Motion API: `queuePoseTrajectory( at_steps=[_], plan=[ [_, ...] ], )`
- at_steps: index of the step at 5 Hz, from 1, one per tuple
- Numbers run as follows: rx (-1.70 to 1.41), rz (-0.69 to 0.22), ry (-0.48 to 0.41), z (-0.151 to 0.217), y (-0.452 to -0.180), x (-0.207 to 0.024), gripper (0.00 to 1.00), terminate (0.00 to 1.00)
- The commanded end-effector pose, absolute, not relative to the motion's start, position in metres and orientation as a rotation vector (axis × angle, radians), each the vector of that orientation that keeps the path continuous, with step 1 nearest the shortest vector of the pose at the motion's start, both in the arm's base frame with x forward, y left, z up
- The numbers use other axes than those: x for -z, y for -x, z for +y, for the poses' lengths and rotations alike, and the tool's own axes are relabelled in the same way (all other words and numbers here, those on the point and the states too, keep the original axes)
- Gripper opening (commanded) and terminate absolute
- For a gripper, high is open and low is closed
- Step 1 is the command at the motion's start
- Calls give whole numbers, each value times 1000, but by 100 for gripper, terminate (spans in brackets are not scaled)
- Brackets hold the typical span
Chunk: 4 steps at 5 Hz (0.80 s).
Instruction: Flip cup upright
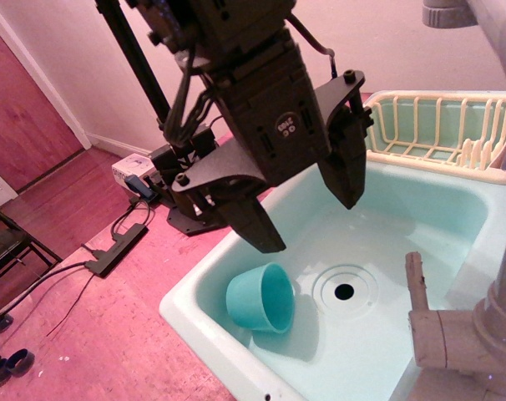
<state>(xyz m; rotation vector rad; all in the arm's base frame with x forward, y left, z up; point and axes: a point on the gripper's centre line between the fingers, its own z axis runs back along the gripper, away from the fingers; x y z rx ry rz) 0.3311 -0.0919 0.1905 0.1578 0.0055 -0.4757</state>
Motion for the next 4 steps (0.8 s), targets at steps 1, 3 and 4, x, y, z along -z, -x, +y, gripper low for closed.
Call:
queuePoseTrajectory(
  at_steps=[1, 3, 4],
  plan=[
    [476, 5, -158, -92, -331, -190, 100, 0],
    [555, 18, -153, -104, -317, -182, 100, 0],
    [572, 30, -112, -109, -299, -173, 100, 0]
  ],
)
